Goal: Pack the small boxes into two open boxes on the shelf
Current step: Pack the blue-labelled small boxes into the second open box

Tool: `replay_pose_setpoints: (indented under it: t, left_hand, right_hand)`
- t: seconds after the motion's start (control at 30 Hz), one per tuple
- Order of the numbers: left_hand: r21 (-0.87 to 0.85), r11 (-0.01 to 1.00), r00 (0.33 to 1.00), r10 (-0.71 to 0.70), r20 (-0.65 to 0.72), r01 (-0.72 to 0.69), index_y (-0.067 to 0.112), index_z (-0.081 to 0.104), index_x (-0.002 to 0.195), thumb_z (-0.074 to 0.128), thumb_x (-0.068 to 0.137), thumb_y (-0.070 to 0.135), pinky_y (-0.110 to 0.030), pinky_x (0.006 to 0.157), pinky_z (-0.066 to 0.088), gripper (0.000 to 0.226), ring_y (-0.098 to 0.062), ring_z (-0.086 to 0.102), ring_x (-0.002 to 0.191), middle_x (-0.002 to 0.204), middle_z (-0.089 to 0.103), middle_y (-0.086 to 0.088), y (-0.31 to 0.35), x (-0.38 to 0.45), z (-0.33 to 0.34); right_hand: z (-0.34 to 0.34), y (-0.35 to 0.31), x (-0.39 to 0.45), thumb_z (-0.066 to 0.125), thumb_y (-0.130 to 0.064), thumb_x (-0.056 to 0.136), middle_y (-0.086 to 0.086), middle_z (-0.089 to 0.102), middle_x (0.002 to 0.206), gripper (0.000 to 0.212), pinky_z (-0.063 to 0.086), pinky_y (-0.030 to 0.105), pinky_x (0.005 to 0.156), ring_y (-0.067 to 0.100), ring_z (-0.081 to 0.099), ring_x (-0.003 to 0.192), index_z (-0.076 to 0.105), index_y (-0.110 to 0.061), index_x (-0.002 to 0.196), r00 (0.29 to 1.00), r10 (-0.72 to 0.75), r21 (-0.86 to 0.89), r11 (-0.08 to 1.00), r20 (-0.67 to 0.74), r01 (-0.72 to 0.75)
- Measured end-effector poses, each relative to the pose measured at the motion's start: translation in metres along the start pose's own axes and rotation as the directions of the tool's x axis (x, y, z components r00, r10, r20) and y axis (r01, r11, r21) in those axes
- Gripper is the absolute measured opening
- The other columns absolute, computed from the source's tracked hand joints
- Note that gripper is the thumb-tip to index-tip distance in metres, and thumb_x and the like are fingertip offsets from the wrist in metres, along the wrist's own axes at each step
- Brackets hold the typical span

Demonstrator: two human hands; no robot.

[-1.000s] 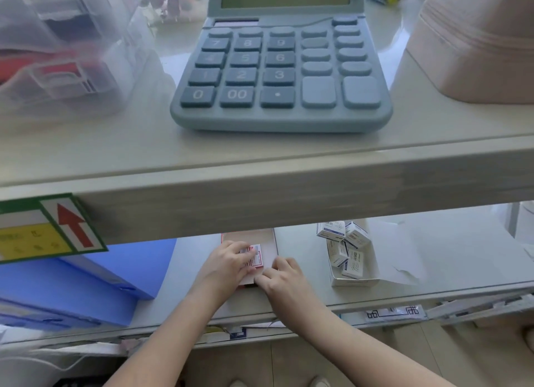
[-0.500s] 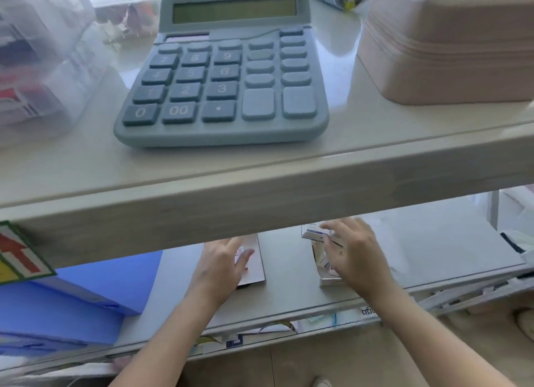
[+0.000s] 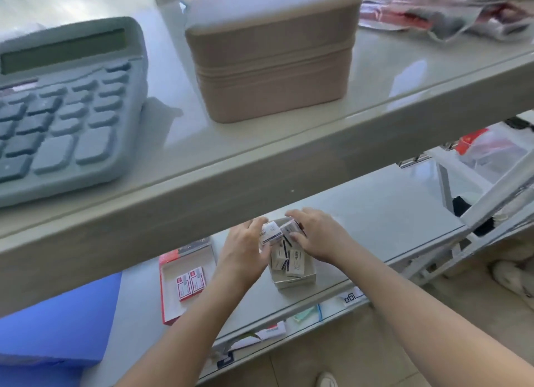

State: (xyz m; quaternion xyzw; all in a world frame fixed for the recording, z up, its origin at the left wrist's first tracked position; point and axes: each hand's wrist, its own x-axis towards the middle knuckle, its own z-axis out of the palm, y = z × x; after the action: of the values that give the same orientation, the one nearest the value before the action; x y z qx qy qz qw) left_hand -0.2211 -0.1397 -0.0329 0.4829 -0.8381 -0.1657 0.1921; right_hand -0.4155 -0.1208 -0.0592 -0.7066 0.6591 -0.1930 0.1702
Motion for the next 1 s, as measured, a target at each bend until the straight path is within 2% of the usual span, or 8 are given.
replay_pose_setpoints:
  t: [0.07, 0.17, 0.27, 0.33, 0.43, 0.63, 0.87, 1.0]
  left_hand:
    - [-0.018, 0.999, 0.999, -0.050, -0.006, 0.050, 0.018, 0.055, 0.124, 0.068, 0.082, 0.023, -0.021, 0.085, 0.031, 0.044, -0.020, 0.049, 0.105, 0.109, 0.060, -0.001, 0.001, -0.002, 0.005]
    - [-0.036, 0.995, 0.995, -0.091, -0.037, 0.089, 0.020, 0.055, 0.121, 0.070, 0.082, 0.031, -0.022, 0.084, 0.036, 0.043, -0.017, 0.051, 0.098, 0.101, 0.056, 0.002, 0.005, -0.004, 0.012]
    - [-0.054, 0.991, 0.990, -0.124, -0.067, 0.120, 0.021, 0.055, 0.118, 0.069, 0.083, 0.034, -0.027, 0.083, 0.041, 0.040, -0.017, 0.052, 0.095, 0.098, 0.054, 0.003, 0.009, -0.007, 0.016]
    - [-0.088, 0.982, 0.980, -0.178, -0.088, 0.170, 0.024, 0.054, 0.119, 0.069, 0.082, 0.037, -0.031, 0.086, 0.045, 0.041, -0.017, 0.052, 0.099, 0.103, 0.055, 0.004, 0.009, -0.008, 0.017]
    - [-0.140, 0.963, 0.960, -0.250, -0.124, 0.232, 0.024, 0.054, 0.119, 0.071, 0.080, 0.036, -0.039, 0.088, 0.049, 0.044, -0.017, 0.052, 0.102, 0.108, 0.057, 0.003, 0.005, -0.010, 0.020]
    - [-0.147, 0.953, 0.948, -0.284, -0.144, 0.264, 0.026, 0.053, 0.118, 0.070, 0.081, 0.037, -0.038, 0.087, 0.049, 0.042, -0.018, 0.051, 0.102, 0.107, 0.054, 0.003, 0.005, -0.016, 0.022]
    - [-0.133, 0.964, 0.951, -0.253, -0.179, 0.232, 0.024, 0.057, 0.113, 0.070, 0.082, 0.035, -0.029, 0.081, 0.045, 0.035, -0.015, 0.051, 0.095, 0.099, 0.054, 0.006, 0.015, -0.019, 0.021]
    - [0.079, 0.986, 0.973, -0.130, -0.191, 0.148, 0.015, 0.060, 0.100, 0.071, 0.077, 0.026, -0.032, 0.070, 0.044, 0.028, -0.024, 0.050, 0.080, 0.085, 0.052, -0.003, 0.030, -0.017, 0.031]
  right_hand:
    - [0.000, -0.001, 0.002, 0.056, -0.025, 0.090, 0.009, 0.062, 0.097, 0.027, 0.045, 0.042, 0.081, 0.029, 0.056, 0.091, 0.059, -0.018, 0.116, 0.999, -0.040, -0.112, 0.993, -0.022, 0.038]
    - [0.001, -0.001, 0.005, 0.065, -0.015, 0.080, 0.010, 0.055, 0.093, 0.016, 0.044, 0.039, 0.072, 0.029, 0.053, 0.083, 0.065, -0.014, 0.095, 0.997, -0.069, -0.273, 0.960, -0.039, 0.056]
    - [-0.006, -0.004, 0.000, 0.073, -0.016, 0.073, 0.009, 0.056, 0.084, 0.014, 0.043, 0.038, 0.065, 0.027, 0.051, 0.073, 0.063, -0.012, 0.081, 0.989, -0.117, -0.280, 0.956, -0.091, 0.088]
    - [-0.004, -0.012, -0.010, 0.066, -0.029, 0.079, 0.005, 0.059, 0.083, 0.015, 0.044, 0.037, 0.069, 0.026, 0.051, 0.078, 0.064, -0.014, 0.084, 0.981, -0.173, -0.238, 0.960, -0.083, 0.149]
    - [0.005, -0.026, -0.023, 0.052, -0.046, 0.082, 0.001, 0.060, 0.095, 0.038, 0.044, 0.039, 0.080, 0.024, 0.048, 0.090, 0.065, -0.016, 0.102, 0.977, -0.206, -0.228, 0.950, 0.055, 0.214]
    - [0.017, -0.032, -0.012, 0.061, -0.040, 0.082, 0.009, 0.049, 0.108, 0.045, 0.038, 0.039, 0.085, 0.028, 0.043, 0.101, 0.056, -0.010, 0.116, 0.970, -0.185, -0.318, 0.921, 0.155, 0.226]
    - [-0.009, -0.020, -0.031, 0.068, -0.043, 0.073, -0.001, 0.050, 0.108, 0.046, 0.043, 0.035, 0.088, 0.018, 0.041, 0.098, 0.052, -0.021, 0.110, 0.979, -0.193, -0.086, 0.976, 0.071, 0.199]
    - [-0.033, -0.001, -0.058, 0.070, -0.050, 0.070, -0.011, 0.056, 0.099, 0.049, 0.046, 0.033, 0.083, 0.013, 0.047, 0.091, 0.054, -0.026, 0.109, 0.993, -0.113, 0.074, 0.990, -0.047, 0.116]
